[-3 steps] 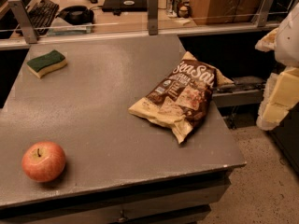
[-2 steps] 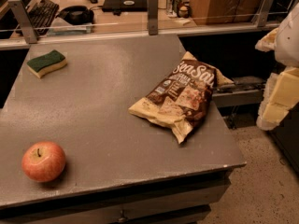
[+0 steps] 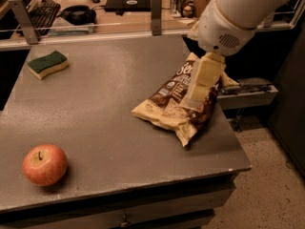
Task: Pick sponge
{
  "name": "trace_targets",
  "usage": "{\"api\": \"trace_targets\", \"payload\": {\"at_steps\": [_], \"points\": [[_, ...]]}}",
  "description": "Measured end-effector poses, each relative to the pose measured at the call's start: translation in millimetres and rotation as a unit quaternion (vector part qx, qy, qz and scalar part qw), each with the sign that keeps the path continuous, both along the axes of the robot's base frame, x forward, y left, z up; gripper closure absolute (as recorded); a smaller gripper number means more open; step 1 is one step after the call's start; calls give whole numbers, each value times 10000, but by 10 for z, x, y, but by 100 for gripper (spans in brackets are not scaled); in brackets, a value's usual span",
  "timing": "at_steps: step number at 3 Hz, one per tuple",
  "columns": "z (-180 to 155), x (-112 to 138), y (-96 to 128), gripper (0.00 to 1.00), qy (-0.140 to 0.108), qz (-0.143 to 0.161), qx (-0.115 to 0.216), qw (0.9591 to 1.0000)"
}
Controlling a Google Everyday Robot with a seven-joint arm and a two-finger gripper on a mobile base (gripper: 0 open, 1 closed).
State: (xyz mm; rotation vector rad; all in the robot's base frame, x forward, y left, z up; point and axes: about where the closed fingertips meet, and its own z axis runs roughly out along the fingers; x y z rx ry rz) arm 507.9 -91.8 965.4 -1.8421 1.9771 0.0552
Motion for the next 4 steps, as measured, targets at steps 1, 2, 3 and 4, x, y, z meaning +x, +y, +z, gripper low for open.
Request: {"api": "trace_targets", "payload": {"at_steps": [1, 2, 3, 4], "points": [[-12, 354, 979, 0, -90, 581, 456, 9972], [92, 546, 1908, 0, -118, 984, 974, 9903], [92, 546, 1908, 0, -118, 984, 974, 9903], [17, 689, 2072, 0, -123, 965, 1277, 9870]]}}
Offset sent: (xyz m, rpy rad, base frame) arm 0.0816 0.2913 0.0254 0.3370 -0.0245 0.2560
